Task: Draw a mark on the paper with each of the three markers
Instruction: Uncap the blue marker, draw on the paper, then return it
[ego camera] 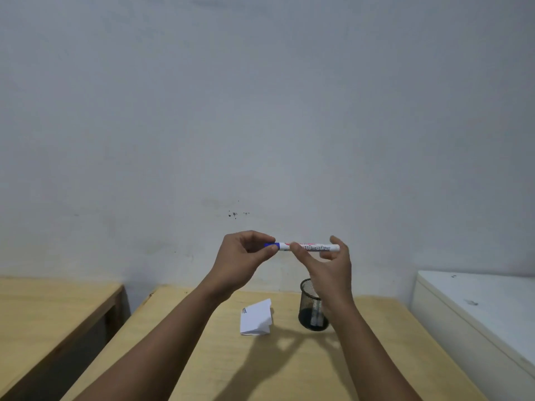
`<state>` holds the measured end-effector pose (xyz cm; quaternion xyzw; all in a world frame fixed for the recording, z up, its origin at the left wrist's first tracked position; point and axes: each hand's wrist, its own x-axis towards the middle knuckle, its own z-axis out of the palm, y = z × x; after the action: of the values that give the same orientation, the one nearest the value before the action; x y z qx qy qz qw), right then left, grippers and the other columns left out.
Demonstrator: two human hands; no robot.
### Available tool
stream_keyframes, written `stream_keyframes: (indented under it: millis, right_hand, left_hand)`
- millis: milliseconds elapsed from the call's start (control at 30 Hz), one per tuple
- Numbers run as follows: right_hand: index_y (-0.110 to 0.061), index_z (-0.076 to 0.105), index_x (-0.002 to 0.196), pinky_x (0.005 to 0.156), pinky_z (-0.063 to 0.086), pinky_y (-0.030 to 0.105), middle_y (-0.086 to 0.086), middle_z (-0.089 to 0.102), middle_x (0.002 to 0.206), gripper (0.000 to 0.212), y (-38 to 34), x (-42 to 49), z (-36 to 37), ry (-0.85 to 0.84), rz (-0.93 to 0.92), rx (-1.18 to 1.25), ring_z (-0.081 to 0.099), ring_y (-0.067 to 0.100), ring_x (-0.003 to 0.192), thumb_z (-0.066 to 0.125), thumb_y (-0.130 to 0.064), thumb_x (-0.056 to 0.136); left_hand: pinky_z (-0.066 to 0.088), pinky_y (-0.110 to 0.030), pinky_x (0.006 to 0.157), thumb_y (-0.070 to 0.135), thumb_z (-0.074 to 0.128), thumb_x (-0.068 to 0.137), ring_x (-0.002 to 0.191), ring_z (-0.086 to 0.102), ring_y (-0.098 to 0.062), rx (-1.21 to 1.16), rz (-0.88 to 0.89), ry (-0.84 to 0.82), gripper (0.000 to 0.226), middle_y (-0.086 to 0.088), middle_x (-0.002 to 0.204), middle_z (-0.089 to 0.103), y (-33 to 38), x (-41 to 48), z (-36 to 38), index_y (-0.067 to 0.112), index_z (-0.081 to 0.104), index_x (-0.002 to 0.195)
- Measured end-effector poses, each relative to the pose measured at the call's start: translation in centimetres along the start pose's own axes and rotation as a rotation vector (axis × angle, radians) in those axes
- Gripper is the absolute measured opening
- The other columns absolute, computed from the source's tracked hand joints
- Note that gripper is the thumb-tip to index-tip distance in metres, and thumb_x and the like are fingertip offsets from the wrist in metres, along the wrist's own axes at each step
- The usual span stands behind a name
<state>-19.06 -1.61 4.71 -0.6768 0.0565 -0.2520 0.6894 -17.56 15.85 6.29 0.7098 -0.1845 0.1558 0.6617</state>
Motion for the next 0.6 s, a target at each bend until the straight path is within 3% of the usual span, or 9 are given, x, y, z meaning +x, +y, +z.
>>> stream_keyframes:
  millis: [67, 167, 233, 300, 367, 433, 533, 600]
  right_hand:
    - [-0.031, 0.043, 0.143, 0.093, 0.049, 0.034, 0.001, 0.048, 0.128, 0.096, 0.4, 0.5, -0.7, 0.022, -0.112, -0.140, 0.054, 0.018, 0.117, 0.090, -0.053, 0.063]
    - [-0.041, 0.065, 0.110, 0.100, 0.044, 0.047, -0.013, 0.053, 0.121, 0.050, 0.6, 1.7, -1.6, -0.032, -0.230, -0.436, 0.053, 0.013, 0.118, 0.080, -0.065, 0.069]
    - [-0.039, 0.069, 0.088, 0.098, 0.045, 0.047, -0.021, 0.063, 0.106, 0.020, 0.8, 2.7, -2.4, -0.120, -0.296, -0.539, 0.060, 0.006, 0.103, 0.076, -0.056, 0.079]
    - [-0.032, 0.072, 0.087, 0.088, 0.053, 0.038, -0.017, 0.072, 0.092, 0.008, 1.0, 3.6, -3.2, -0.223, -0.331, -0.496, 0.065, 0.003, 0.089, 0.078, -0.037, 0.084]
    - [-0.023, 0.072, 0.090, 0.073, 0.049, 0.015, -0.011, 0.074, 0.087, 0.010, 1.4, 4.4, -3.9, -0.278, -0.348, -0.489, 0.066, 0.001, 0.080, 0.080, -0.025, 0.084]
    - [-0.020, 0.069, 0.092, 0.066, 0.043, 0.004, -0.008, 0.073, 0.086, 0.014, 2.0, 5.5, -4.4, -0.239, -0.359, -0.471, 0.064, -0.004, 0.077, 0.080, -0.018, 0.084]
    - [-0.025, 0.059, 0.111, 0.064, 0.045, 0.006, -0.009, 0.071, 0.090, 0.033, 3.4, 7.5, -5.2, -0.141, -0.356, -0.411, 0.065, -0.004, 0.075, 0.078, -0.014, 0.086]
    - [-0.030, 0.048, 0.131, 0.063, 0.050, 0.011, -0.009, 0.068, 0.098, 0.052, 4.6, 8.9, -5.5, -0.117, -0.353, -0.404, 0.069, 0.003, 0.075, 0.074, -0.012, 0.089]
  left_hand:
    - [0.053, -0.023, 0.070, 0.015, 0.080, 0.083, 0.074, 0.067, -0.008, 0.039, 0.017, -0.005, 0.008, -0.001, 0.081, 0.077, -0.2, 0.6, 0.6, 0.017, 0.079, 0.090]
    - [0.054, -0.030, 0.071, 0.020, 0.080, 0.083, 0.073, 0.066, -0.015, 0.122, 0.052, -0.038, 0.007, -0.002, 0.082, 0.077, -0.5, 1.7, 2.0, 0.021, 0.079, 0.091]
    - [0.060, -0.035, 0.076, 0.023, 0.079, 0.084, 0.079, 0.070, -0.019, 0.200, 0.075, -0.058, 0.009, 0.001, 0.085, 0.077, -0.7, 2.5, 3.3, 0.023, 0.078, 0.093]
    - [0.060, -0.043, 0.083, 0.025, 0.079, 0.084, 0.084, 0.073, -0.018, 0.218, 0.072, -0.060, 0.012, 0.002, 0.087, 0.078, -1.1, 3.5, 4.6, 0.023, 0.079, 0.095]
    - [0.059, -0.046, 0.086, 0.028, 0.080, 0.083, 0.085, 0.074, -0.017, 0.198, 0.065, -0.079, 0.015, 0.001, 0.087, 0.078, -1.4, 4.3, 5.9, 0.022, 0.079, 0.097]
    - [0.059, -0.043, 0.086, 0.034, 0.079, 0.084, 0.084, 0.073, -0.014, 0.177, 0.061, -0.087, 0.024, 0.000, 0.088, 0.078, -1.8, 4.9, 7.0, 0.021, 0.077, 0.104]
    - [0.056, -0.031, 0.079, 0.043, 0.072, 0.087, 0.084, 0.069, -0.010, 0.311, 0.074, -0.062, 0.036, 0.005, 0.092, 0.075, -3.6, 5.5, 8.0, 0.022, 0.072, 0.116]
    - [0.054, -0.035, 0.084, 0.047, 0.071, 0.087, 0.089, 0.067, -0.009, 0.515, 0.070, -0.097, 0.037, 0.011, 0.098, 0.073, -5.8, 5.7, 8.3, 0.026, 0.069, 0.117]
